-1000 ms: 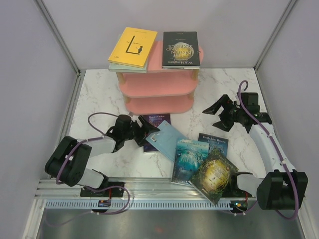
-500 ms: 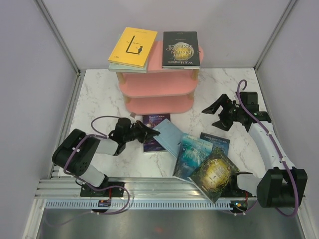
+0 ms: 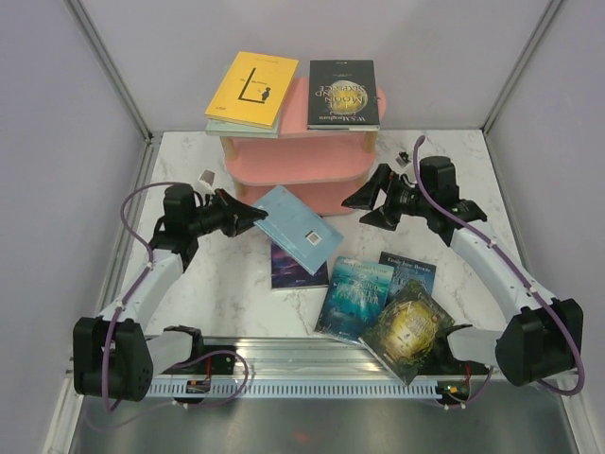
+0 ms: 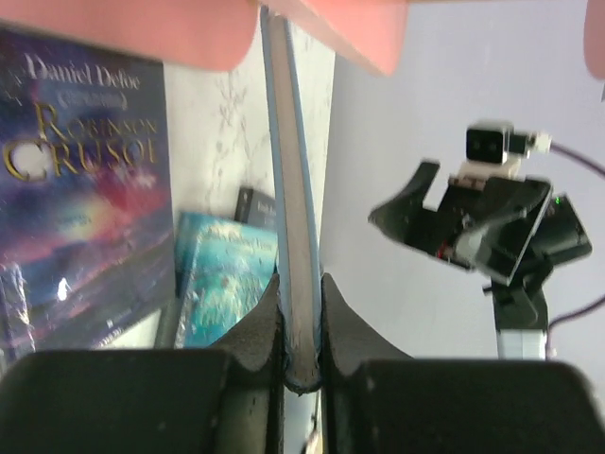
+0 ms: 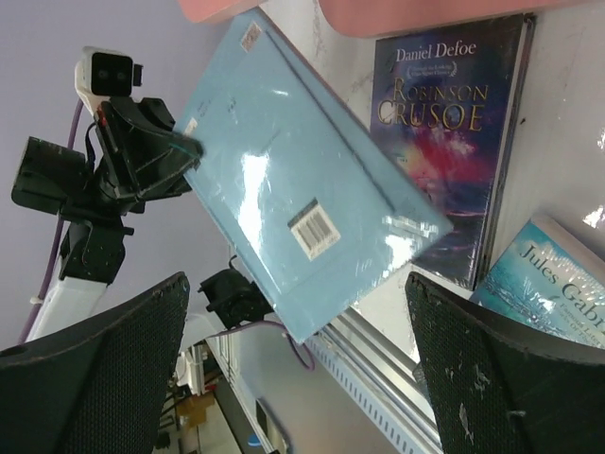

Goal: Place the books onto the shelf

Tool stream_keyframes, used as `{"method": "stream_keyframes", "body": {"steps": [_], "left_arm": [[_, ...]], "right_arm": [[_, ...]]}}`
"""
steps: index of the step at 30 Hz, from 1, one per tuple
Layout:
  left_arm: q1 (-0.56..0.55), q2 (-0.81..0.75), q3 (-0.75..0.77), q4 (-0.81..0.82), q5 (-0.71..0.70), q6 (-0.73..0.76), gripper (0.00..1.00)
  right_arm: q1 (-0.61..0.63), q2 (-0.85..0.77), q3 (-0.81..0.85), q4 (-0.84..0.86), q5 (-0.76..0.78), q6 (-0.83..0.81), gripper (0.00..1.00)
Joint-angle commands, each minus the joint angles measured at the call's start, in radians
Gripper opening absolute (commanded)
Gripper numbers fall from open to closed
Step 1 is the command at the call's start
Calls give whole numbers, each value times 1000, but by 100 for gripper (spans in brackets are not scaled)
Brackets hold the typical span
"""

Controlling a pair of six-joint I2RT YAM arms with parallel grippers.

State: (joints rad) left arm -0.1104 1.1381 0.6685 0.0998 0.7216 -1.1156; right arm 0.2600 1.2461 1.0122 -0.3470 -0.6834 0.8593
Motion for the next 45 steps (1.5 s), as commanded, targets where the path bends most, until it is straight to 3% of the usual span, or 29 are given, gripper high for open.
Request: {"method": "stream_keyframes", "body": {"steps": [1, 6, 12, 19, 24, 30, 33, 34, 36, 37, 39, 43, 45], "left_arm": [[0, -61, 137, 26, 271, 89, 2], [-2, -104, 151, 80, 323, 47, 2], [-2, -113, 111, 307, 354, -107, 2], [-2, -112, 95, 328, 328, -125, 2], [-2, -94, 63, 443, 308, -207, 2], [-2, -89, 51, 452, 309, -216, 2], [-2, -86, 54, 451, 306, -217, 2], [-2, -84, 55, 452, 306, -217, 2], [-2, -75, 60, 454, 300, -220, 2], [-2, -71, 62, 454, 296, -220, 2], [-3, -60, 74, 452, 288, -222, 2], [-14, -40, 120, 336, 256, -144, 2], [-20, -26, 147, 276, 240, -125, 2]], "right_arm": [[5, 25, 12, 97, -19, 24, 98], [31, 52, 8, 130, -36, 38, 98], [94, 61, -36, 172, -74, 50, 98], [128, -26, -142, 339, -130, 172, 98], [128, -111, -187, 407, -131, 214, 98], [128, -207, -297, 689, -94, 406, 97], [128, -212, -336, 799, -100, 483, 85], [128, -214, -343, 819, -113, 506, 75], [130, -214, -348, 859, -126, 518, 65], [131, -212, -348, 871, -143, 524, 54], [134, -208, -337, 902, -168, 530, 43], [142, -208, -317, 924, -209, 530, 0], [147, -217, -311, 939, -223, 535, 0]]}}
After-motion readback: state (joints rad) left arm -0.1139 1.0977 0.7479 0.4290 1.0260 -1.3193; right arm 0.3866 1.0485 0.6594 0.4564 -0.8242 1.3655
